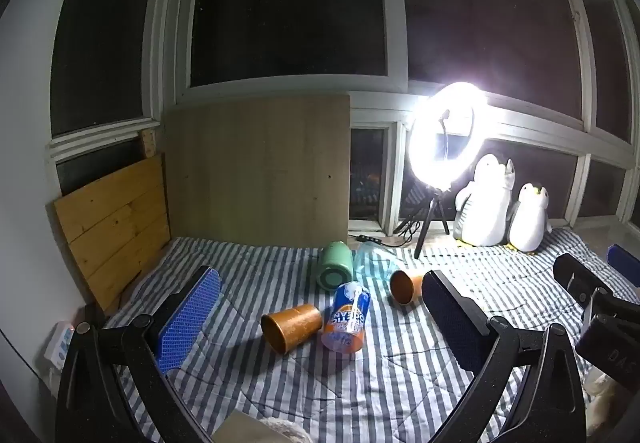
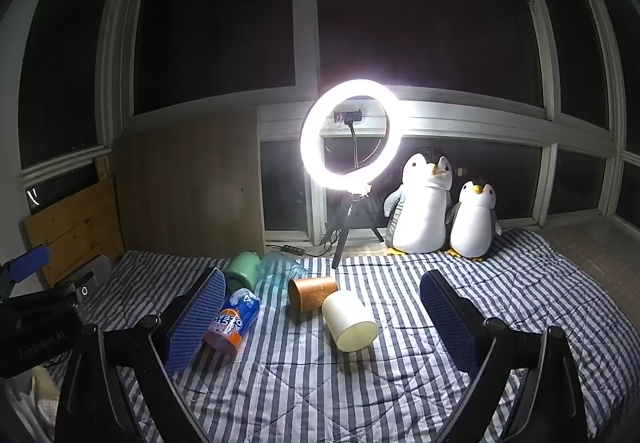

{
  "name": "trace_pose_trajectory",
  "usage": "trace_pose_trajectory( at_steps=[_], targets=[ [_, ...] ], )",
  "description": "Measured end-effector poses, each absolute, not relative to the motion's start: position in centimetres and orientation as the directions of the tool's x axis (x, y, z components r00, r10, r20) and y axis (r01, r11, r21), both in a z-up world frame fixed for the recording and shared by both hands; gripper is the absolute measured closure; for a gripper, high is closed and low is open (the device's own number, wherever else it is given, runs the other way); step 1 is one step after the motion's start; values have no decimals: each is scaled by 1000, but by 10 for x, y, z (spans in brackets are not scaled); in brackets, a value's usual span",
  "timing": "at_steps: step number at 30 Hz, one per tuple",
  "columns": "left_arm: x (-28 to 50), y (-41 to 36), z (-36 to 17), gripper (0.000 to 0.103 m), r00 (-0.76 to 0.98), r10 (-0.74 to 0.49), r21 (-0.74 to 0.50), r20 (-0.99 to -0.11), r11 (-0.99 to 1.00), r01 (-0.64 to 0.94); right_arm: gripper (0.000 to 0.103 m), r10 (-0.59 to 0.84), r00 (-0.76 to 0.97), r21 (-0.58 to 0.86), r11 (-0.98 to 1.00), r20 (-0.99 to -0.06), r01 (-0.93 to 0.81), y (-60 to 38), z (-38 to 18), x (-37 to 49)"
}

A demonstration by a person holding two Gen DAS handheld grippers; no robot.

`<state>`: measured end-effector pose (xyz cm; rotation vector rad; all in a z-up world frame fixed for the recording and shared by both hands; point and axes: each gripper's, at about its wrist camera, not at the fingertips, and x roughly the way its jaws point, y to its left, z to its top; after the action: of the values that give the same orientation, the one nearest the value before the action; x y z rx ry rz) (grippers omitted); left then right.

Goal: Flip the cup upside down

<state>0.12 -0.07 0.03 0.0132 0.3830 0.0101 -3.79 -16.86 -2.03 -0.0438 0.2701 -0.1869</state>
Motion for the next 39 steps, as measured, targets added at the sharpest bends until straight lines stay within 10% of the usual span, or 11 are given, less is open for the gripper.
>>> trace_pose_trajectory(
  at_steps=[39],
  targets=[
    [6,-3,-3,0,935,0,17,-354,1000,7,6,-191,956,-42,982,-222,186,-177,-20,-41]
  ],
)
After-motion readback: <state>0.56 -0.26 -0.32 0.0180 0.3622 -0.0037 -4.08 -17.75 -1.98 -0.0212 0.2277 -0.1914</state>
